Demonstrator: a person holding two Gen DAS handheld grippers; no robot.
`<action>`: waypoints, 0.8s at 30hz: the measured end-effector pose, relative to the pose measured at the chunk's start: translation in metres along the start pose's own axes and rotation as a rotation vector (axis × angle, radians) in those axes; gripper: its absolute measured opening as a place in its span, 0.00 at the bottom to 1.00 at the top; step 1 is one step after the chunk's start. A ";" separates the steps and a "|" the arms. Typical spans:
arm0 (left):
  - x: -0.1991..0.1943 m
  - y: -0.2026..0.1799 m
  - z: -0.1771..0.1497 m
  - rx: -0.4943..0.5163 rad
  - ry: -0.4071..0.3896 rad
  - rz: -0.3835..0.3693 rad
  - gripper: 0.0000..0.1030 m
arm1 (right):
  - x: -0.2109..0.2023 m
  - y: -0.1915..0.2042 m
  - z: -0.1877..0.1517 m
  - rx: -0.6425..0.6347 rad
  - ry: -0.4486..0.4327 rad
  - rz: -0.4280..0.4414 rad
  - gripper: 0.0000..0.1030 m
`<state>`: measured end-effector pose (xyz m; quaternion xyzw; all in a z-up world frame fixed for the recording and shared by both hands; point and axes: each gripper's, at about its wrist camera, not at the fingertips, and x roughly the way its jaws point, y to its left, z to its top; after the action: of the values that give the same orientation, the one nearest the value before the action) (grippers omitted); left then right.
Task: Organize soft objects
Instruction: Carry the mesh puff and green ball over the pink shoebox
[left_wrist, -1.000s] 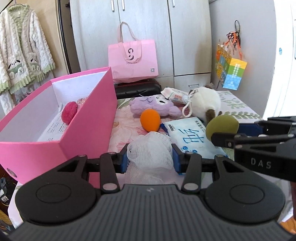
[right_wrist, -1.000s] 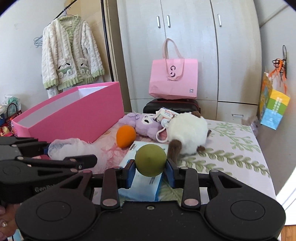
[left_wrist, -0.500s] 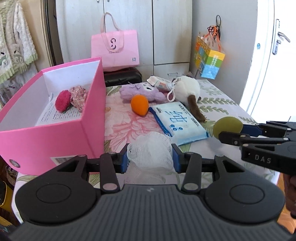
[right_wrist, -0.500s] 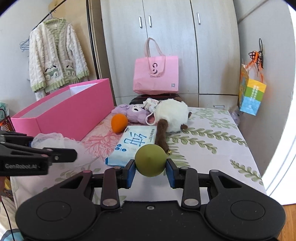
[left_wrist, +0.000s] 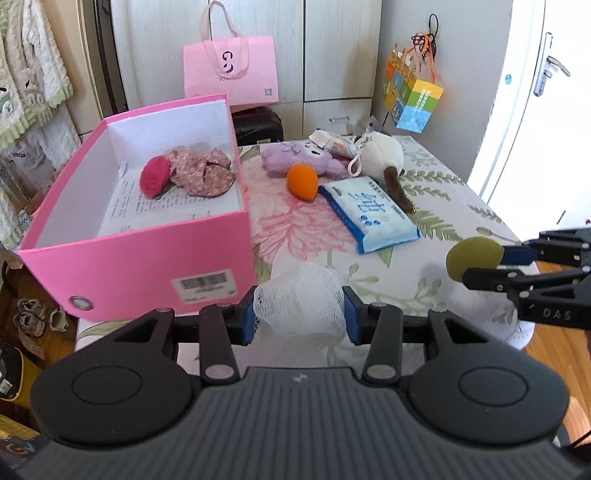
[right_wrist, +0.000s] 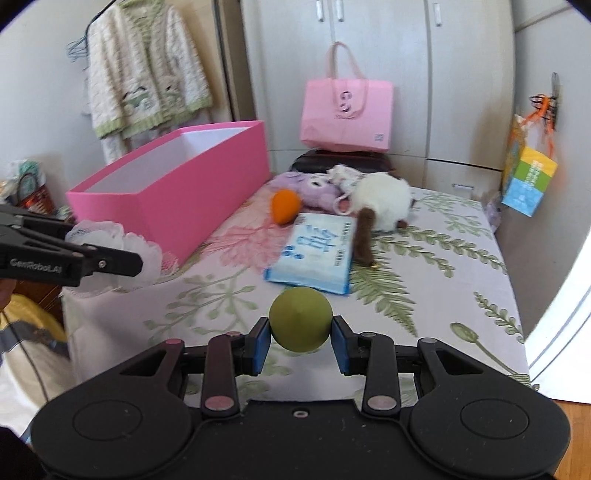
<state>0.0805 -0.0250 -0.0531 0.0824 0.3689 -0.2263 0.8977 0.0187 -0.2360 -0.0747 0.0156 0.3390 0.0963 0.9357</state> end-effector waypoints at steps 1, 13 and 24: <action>-0.003 0.003 0.000 0.000 0.010 -0.007 0.43 | -0.003 0.004 0.002 -0.010 0.003 0.015 0.39; -0.044 0.034 0.009 0.000 0.067 -0.062 0.43 | -0.018 0.056 0.039 -0.129 0.005 0.217 0.39; -0.064 0.078 0.043 -0.066 -0.037 -0.036 0.43 | -0.012 0.083 0.093 -0.222 -0.103 0.252 0.40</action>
<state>0.1043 0.0525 0.0210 0.0420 0.3608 -0.2319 0.9024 0.0554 -0.1537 0.0123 -0.0406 0.2734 0.2490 0.9282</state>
